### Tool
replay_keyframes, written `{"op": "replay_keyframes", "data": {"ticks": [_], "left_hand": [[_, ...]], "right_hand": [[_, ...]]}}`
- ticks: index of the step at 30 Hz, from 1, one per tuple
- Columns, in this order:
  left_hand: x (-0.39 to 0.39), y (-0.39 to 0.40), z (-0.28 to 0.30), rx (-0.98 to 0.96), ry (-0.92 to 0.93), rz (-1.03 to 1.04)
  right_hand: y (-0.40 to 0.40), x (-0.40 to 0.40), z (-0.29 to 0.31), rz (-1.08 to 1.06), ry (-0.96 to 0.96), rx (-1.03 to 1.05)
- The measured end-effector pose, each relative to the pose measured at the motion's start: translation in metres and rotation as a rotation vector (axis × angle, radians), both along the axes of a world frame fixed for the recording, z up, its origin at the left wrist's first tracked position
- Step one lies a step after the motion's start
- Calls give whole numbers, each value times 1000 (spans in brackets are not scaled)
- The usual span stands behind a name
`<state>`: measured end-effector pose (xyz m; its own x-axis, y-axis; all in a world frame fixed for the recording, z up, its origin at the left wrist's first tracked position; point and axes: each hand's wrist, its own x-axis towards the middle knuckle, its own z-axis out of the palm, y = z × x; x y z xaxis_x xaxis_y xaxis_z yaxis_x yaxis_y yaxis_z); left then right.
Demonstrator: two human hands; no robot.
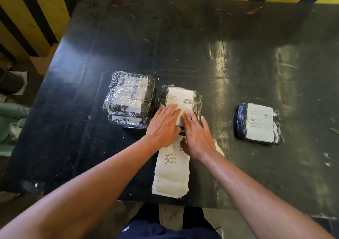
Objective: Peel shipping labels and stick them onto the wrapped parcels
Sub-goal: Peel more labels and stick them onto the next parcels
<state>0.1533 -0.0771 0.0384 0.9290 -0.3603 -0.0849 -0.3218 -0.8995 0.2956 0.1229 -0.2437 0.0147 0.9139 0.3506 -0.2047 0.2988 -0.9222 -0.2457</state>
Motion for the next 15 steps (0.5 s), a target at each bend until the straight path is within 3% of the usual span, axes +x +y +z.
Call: {"op": "replay_keyframes", "data": {"ticks": [3,12,15], "left_hand": [[11,-9,-2,-2,31,-73],[40,-1,3,100,40,77],[44,-18,3,62,38,-39]], "right_hand": [[-1,0,0,1,14,25],[-6,1,1,11,-5,61],[-5,0,2,16,-18,57]]}}
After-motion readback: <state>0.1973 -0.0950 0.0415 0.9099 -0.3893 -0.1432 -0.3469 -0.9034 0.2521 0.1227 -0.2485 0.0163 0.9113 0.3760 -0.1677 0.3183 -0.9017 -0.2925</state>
